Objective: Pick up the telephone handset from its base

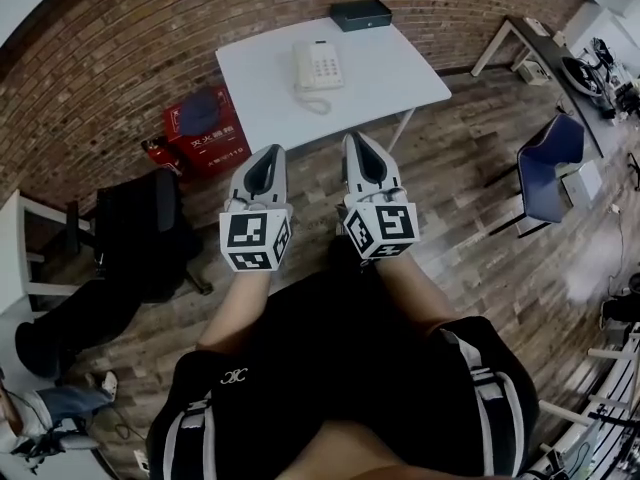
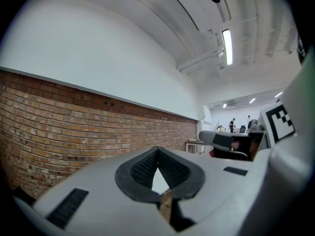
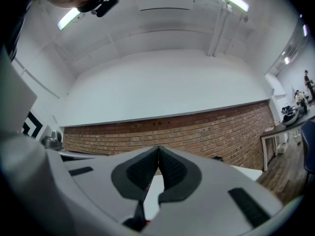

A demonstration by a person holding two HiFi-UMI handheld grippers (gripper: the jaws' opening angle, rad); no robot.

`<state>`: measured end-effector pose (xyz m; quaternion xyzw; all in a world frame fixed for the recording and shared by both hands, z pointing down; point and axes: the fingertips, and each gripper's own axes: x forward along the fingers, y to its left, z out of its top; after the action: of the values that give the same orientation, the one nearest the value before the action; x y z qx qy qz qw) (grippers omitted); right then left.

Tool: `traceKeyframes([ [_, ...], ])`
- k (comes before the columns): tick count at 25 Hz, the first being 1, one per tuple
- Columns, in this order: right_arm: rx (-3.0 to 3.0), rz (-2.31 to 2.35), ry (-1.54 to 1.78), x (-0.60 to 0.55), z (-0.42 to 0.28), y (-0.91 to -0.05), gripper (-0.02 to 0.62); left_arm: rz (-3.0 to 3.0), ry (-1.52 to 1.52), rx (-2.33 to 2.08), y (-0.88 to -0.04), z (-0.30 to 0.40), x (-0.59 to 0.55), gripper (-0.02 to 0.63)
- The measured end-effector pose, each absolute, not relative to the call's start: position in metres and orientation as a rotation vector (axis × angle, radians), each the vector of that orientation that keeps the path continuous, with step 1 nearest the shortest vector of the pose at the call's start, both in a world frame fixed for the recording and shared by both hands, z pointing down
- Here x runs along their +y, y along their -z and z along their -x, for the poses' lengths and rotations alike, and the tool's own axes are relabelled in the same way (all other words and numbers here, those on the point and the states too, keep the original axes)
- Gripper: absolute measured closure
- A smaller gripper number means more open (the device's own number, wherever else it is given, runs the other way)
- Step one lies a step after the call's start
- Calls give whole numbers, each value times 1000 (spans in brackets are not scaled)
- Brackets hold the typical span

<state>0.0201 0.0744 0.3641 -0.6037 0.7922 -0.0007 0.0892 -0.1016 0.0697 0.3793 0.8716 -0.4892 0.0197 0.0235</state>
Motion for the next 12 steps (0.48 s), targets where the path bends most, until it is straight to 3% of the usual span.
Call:
traceKeyframes([
  [12,2351,1747,27,-40,-30,-375,596,-2681,-107,-1569,-388,95,-34,604],
])
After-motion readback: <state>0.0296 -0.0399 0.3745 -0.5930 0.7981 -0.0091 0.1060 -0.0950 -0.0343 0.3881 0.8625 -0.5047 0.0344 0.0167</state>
